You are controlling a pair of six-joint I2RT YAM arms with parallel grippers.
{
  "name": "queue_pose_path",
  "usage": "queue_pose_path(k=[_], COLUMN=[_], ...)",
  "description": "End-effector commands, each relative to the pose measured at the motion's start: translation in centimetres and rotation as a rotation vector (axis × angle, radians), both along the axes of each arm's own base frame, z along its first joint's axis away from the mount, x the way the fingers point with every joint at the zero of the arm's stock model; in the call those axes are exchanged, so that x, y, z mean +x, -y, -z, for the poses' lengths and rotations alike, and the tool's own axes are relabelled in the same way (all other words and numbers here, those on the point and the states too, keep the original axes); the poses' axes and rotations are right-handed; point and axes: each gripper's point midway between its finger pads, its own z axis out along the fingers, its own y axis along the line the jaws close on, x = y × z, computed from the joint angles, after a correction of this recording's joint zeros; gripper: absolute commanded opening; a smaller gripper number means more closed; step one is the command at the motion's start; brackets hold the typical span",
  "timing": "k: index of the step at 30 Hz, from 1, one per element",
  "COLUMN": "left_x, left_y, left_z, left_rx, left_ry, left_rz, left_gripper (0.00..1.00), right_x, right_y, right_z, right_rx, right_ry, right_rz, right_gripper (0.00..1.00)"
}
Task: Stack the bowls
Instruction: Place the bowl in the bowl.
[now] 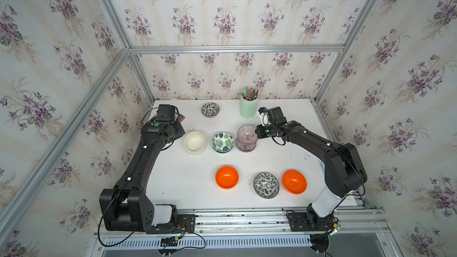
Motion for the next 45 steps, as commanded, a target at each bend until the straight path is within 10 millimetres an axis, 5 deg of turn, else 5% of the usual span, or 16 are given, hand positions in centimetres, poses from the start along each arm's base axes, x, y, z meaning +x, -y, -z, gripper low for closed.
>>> queue_pose_path(k=[1,20,35,45], left_x=[0.1,0.1,0.0,0.3], left_y=[0.0,0.0,0.0,0.3], left_z=[-0.1,0.0,-0.2,-0.4], left_rx=[0.000,0.000,-0.004,-0.009], left_ry=[0.004,0.003,0.008,0.013], left_rz=[-0.002,-0.003,-0.005,0.000], left_gripper=[0.30,0.31,0.30,0.30], right_x=[0.1,-0.3,-0.4,-0.8], right_y=[-0.4,-1.3,-0.9,0.2], right_z=[0.0,2.6,3.7,-0.6], right_rx=[0.009,-0.034,-0.065,-0.067], right_ry=[0.006,-0.036,-0.059,0.026], right_rz=[-0.018,-0.032,-0.027,0.020], right_gripper=[0.00,0.01,0.14,0.39])
